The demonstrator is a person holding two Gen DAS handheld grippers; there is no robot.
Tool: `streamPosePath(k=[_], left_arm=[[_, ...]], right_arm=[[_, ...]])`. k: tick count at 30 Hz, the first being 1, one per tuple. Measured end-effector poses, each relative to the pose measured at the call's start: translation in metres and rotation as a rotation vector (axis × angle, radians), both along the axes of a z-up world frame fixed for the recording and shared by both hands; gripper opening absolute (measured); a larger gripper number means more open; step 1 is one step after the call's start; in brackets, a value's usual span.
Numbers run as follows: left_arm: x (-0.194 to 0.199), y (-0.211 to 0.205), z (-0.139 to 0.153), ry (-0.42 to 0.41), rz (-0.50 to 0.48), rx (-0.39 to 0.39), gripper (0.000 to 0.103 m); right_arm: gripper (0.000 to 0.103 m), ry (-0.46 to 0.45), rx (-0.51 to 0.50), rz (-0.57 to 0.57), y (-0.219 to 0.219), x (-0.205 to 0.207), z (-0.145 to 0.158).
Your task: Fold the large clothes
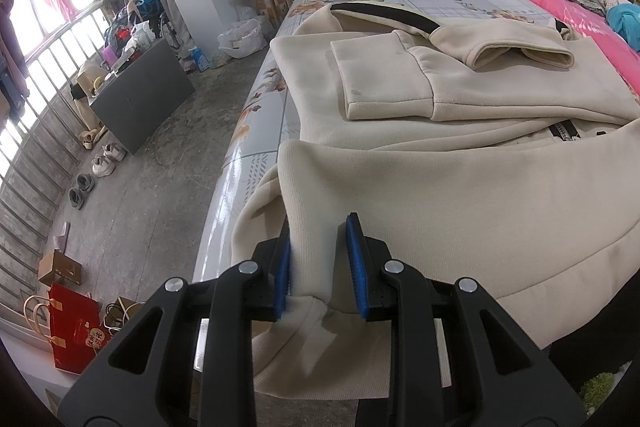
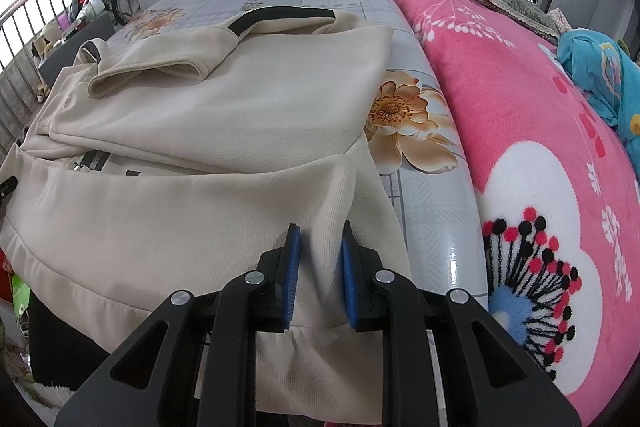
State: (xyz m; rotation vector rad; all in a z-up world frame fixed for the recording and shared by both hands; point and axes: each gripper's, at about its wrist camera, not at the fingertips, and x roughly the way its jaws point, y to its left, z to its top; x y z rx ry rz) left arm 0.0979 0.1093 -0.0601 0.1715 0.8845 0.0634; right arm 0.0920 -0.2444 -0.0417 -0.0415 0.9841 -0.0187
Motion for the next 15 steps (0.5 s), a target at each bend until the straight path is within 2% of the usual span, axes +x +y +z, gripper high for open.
streamPosePath(k=[7,11,15], left_arm=[[0.0,0.002,0.0,-0.006,0.004,0.011,0.025],[-0.004,-0.001,-0.001,-0.023,0.009,0.039,0.025],[-0.005,-0.001,-0.001,-0.042,0.018,0.066,0.016]], right_arm=[[0.019,-0.013,-0.017,0.002,0.003,-0.003,-0.001],[0.011,-0.03,-0.014,0.01,0.004,-0.006,0.001],[0.008,-0.049,0.012,0.007,0.001,-0.01,0.004]])
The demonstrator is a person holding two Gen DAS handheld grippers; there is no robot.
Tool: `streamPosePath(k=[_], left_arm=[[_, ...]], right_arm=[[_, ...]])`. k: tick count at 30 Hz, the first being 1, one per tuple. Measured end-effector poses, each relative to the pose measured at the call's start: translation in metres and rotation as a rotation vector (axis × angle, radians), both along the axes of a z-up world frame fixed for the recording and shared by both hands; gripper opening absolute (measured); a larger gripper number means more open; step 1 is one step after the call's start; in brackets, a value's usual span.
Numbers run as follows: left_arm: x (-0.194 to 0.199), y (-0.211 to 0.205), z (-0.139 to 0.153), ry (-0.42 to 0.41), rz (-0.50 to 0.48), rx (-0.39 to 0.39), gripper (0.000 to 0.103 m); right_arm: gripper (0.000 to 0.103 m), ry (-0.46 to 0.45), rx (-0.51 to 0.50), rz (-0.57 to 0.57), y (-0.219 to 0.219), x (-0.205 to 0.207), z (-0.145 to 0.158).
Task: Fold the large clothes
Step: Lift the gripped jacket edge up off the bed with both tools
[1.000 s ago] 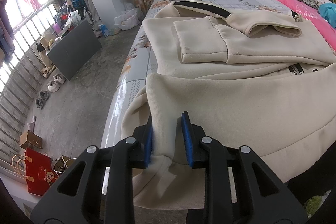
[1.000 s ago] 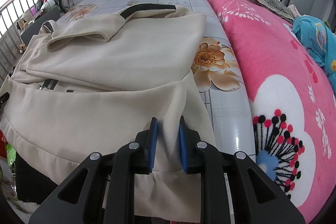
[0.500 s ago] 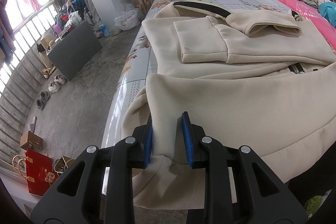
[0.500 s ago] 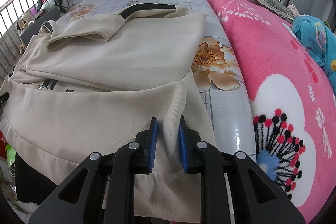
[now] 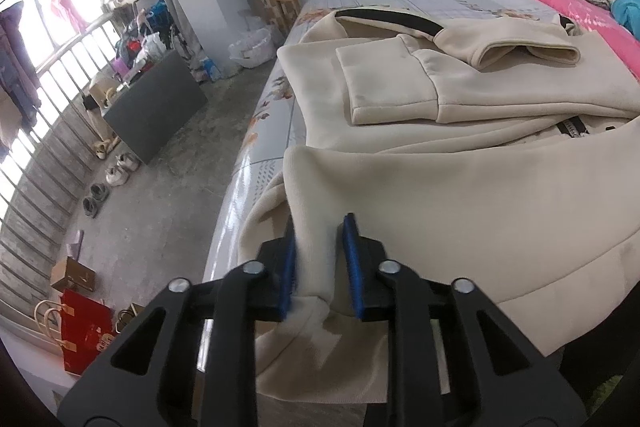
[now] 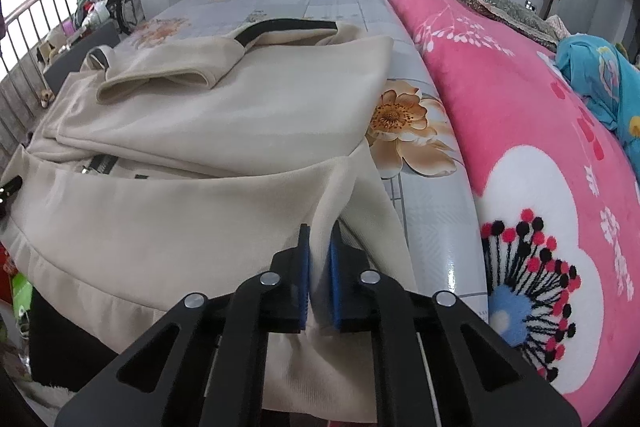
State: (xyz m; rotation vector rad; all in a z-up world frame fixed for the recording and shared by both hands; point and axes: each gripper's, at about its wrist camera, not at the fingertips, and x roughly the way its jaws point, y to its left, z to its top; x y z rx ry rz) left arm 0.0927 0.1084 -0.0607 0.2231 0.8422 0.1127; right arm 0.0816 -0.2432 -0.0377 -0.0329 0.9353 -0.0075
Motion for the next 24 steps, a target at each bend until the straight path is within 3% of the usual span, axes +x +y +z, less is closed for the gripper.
streamPosePath(k=[10,18,24], left_arm=[[-0.032,0.004,0.023,-0.088,-0.034,0.015,0.011],[-0.088,0.009,0.068,-0.281,-0.076,-0.05,0.011],[-0.094,0.017,0.105,-0.37,-0.088,-0.118,0.011]], right_arm=[[0.006,-0.14,-0.002,-0.015,0.006,-0.038,0.034],[0.006,-0.266,0.023,-0.032,0.007,-0.083,0.068],[0.006,-0.363,0.044,-0.013,0.007,-0.09,0.101]])
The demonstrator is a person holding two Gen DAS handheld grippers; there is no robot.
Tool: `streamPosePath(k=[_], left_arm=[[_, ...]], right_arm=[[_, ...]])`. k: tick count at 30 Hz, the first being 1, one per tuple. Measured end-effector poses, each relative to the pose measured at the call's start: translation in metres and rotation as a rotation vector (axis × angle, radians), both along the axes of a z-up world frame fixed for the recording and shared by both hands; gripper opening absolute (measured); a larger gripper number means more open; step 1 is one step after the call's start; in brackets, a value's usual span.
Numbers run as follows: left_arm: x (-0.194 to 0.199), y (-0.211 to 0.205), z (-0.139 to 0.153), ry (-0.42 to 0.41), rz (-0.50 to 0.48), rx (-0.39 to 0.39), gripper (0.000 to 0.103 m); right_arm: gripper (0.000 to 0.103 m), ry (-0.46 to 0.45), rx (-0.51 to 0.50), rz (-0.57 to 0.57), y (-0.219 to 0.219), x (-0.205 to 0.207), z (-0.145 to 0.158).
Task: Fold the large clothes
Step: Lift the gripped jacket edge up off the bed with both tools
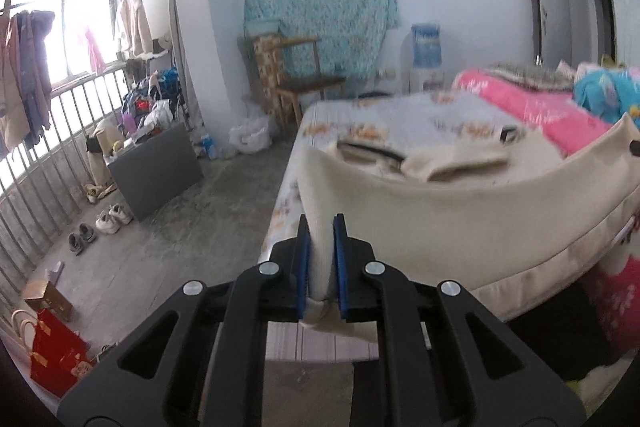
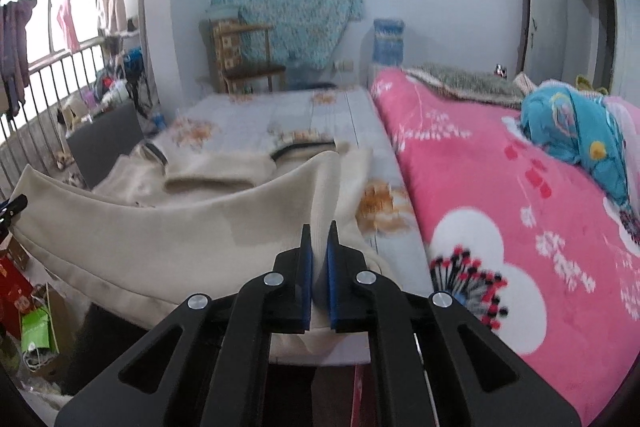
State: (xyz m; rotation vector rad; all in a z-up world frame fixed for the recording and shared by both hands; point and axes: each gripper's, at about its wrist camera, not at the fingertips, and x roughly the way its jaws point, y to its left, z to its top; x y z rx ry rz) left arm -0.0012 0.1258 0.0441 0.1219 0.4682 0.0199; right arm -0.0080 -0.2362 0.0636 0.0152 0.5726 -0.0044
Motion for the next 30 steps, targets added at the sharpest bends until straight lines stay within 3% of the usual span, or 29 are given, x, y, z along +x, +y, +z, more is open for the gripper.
streamPosePath(k=[6,12,16,18,20,23,26,27,28,30], left_arm=[[0.03,0.001,0.035,-0.098,-0.014,0.008,0.011],[0.104,0.007,0.055,-0.141,-0.007,0.008,0.01],[0.166,0.009,0.054,-0.115,-0.009,0.008,0.008],[0.196,0.009,0.049,-0.09,0.003,0.014,0.0],[0.224,0.01,0.041,-0.061,0.015,0.019,0.0],[0.273,0.013,0.012,0.046,0.038,0.016,0.0],[0.308,0.018,-0.023,0.172,0.065,0.026,0.0],[0.312,0.019,-0.029,0.188,0.072,0.031,0.0],[0.313,0.02,-0.033,0.198,0.077,0.027,0.0],[0.301,0.02,-0.034,0.193,0.063,0.008,0.0]], right_arm=[[0.006,-0.068,-0.011,0.024,-0.001,0.035,0.03],[0.006,-0.094,-0.016,0.031,-0.009,0.108,0.05],[0.006,-0.076,0.002,0.037,-0.016,0.166,0.049],[0.006,-0.057,0.01,0.037,-0.018,0.191,0.043],[0.006,-0.017,0.019,0.032,-0.022,0.223,0.028],[0.006,0.051,0.025,0.011,-0.027,0.26,0.0],[0.008,0.181,0.028,-0.015,-0.033,0.297,-0.042],[0.011,0.235,0.011,-0.02,-0.034,0.306,-0.055],[0.021,0.297,0.0,-0.032,-0.037,0.315,-0.069],[0.032,0.328,-0.029,-0.065,-0.04,0.316,-0.075]])
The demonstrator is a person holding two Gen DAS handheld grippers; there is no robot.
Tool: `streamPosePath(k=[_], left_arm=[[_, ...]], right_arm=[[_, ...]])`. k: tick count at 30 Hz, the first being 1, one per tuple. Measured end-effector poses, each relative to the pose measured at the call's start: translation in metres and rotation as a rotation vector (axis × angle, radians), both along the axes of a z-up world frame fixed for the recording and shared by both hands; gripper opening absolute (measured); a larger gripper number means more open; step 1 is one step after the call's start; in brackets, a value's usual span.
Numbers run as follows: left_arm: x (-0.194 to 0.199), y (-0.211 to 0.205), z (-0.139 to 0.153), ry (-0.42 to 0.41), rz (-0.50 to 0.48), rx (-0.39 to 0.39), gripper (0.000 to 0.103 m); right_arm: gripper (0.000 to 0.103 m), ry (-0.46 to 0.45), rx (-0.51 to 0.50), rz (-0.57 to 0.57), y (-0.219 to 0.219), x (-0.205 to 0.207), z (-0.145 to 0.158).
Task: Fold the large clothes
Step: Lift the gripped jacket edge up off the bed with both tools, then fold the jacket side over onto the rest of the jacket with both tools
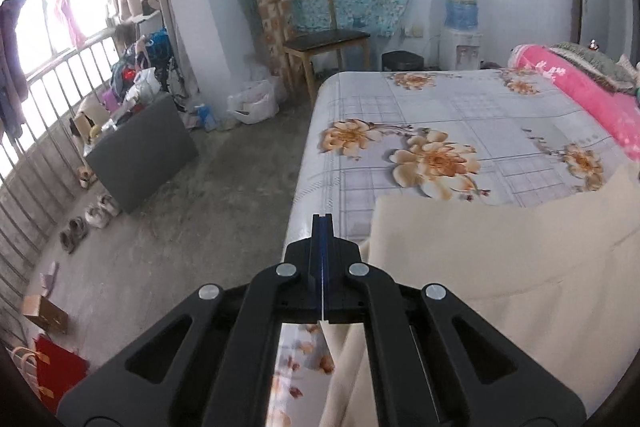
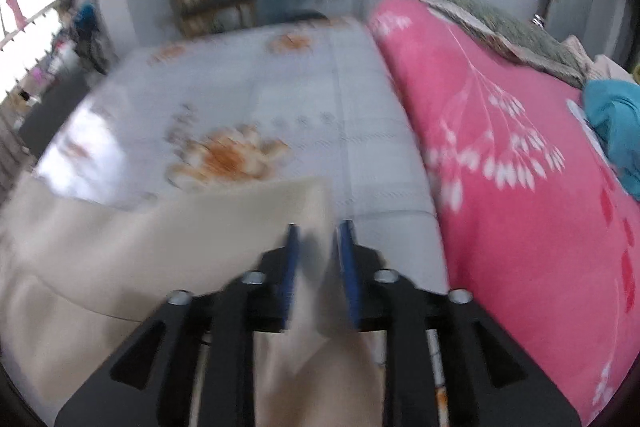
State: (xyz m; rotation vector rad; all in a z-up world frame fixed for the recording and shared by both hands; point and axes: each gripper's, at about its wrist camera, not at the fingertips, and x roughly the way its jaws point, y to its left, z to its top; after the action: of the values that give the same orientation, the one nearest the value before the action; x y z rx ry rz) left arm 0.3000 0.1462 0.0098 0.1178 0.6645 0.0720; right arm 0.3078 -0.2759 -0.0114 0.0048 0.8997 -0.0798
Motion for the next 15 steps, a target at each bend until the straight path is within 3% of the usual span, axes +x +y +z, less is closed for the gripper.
streamPosePath(k=[2,5,8,10,12,15], left_arm=[[-0.018,-0.005,0.004,-0.012,-0.037,-0.013,0.0],[-0.048,-0.021,0.005,0.023,-0.158,-0.065,0.004],[-0.065,-0.033,-0.01,0.088,-0.216,-0.066,0.005],[-0.069,-0.037,-0.031,0.143,-0.2,-0.046,0.005],[-0.067,-0.029,-0.057,0.219,-0.121,-0.038,0.005],[-0.071,-0.015,-0.071,0.209,-0.063,-0.045,0.005]], right_arm=[[0.047,-0.054,-0.011,-0.008,-0.002,-0.017,0.012],[0.048,-0.123,0.03,0.064,0.002,-0.05,0.035],[0.048,-0.083,0.106,0.212,0.014,-0.079,0.036],[0.048,-0.038,0.14,0.268,0.021,-0.092,0.027],[0.048,0.005,0.186,0.279,0.02,-0.1,0.012],[0.046,0.091,0.264,0.207,-0.001,-0.103,-0.02]])
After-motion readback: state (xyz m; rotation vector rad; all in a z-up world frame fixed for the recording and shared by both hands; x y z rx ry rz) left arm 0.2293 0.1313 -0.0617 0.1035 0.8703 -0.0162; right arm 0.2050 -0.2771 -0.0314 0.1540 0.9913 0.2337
